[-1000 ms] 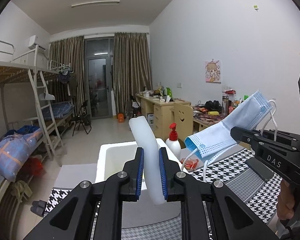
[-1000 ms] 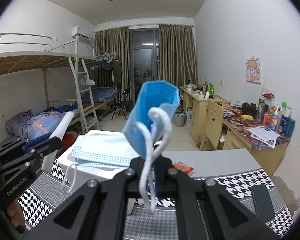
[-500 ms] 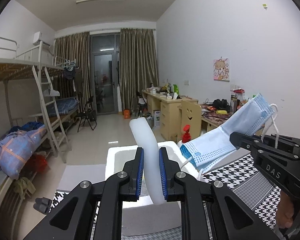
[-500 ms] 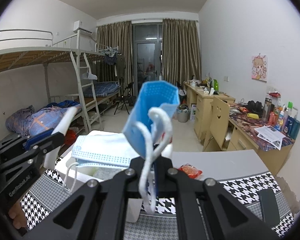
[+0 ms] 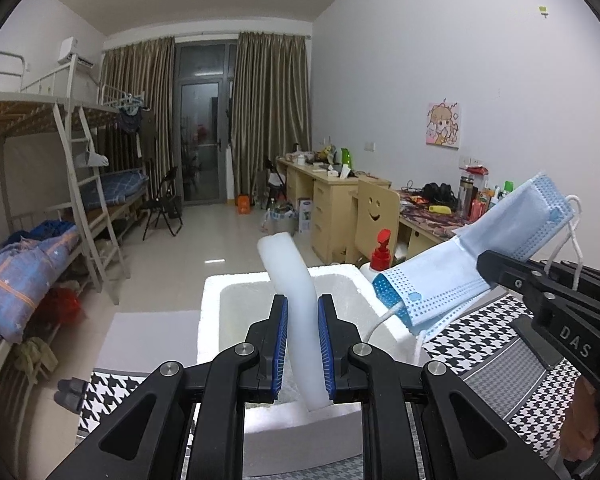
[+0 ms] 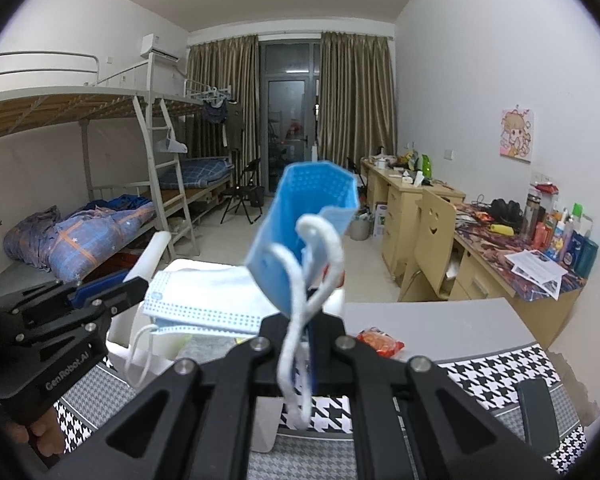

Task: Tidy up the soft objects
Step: 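Lower the foam strip into the box and open the left gripper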

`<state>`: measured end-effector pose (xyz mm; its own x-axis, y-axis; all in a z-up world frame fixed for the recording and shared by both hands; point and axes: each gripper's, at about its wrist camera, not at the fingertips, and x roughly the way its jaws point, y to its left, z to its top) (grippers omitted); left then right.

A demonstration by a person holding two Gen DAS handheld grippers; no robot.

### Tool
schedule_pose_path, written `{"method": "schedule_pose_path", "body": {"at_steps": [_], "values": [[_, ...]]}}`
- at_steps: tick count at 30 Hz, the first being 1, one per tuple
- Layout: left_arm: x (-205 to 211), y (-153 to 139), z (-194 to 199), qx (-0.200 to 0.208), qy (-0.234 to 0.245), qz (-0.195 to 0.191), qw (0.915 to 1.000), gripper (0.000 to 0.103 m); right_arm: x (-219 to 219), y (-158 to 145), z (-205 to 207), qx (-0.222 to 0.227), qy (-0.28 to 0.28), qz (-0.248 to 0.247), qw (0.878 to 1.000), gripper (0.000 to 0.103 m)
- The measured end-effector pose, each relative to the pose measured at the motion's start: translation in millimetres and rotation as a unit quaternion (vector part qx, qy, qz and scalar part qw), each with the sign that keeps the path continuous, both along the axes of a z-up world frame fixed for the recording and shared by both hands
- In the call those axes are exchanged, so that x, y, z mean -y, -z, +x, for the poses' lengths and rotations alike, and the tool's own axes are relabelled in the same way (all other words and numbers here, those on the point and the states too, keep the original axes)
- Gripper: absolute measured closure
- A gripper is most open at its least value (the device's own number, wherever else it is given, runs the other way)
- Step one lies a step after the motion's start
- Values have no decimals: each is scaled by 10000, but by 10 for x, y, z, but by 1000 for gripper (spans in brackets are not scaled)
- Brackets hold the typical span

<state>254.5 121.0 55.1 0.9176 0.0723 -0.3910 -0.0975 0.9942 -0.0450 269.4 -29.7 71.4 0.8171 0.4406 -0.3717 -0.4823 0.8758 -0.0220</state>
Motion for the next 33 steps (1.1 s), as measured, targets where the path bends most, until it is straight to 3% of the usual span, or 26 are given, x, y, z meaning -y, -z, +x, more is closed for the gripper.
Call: {"method": "schedule_pose_path", "body": {"at_steps": [14,17,20,22,24,26,33], "values": [[-91,166,362,-507,26,-2,9987,86,-71,35,124,-97,260,-110,9996,96],[-98,218,439,-609,38,-67,9981,82,-70,36,131,-120,279,-106,9995,96],[-92,269,474,-685,-3,83,9976,72,-67,48,135,-115,307,-133,9994,96],[-94,269,469,-704,5,104,9975,60,-58,55,147,-90,381,-154,9991,96],[-100,250,443,-594,-101,83,9981,21,-42,48,162,-106,387,-134,9991,96],[-113,209,375,-396,-229,133,9989,8,-39,42,167,-103,390,-130,9991,96],[-121,160,218,-170,-429,291,9985,2,-63,11,147,-72,334,-128,9993,96]]}}
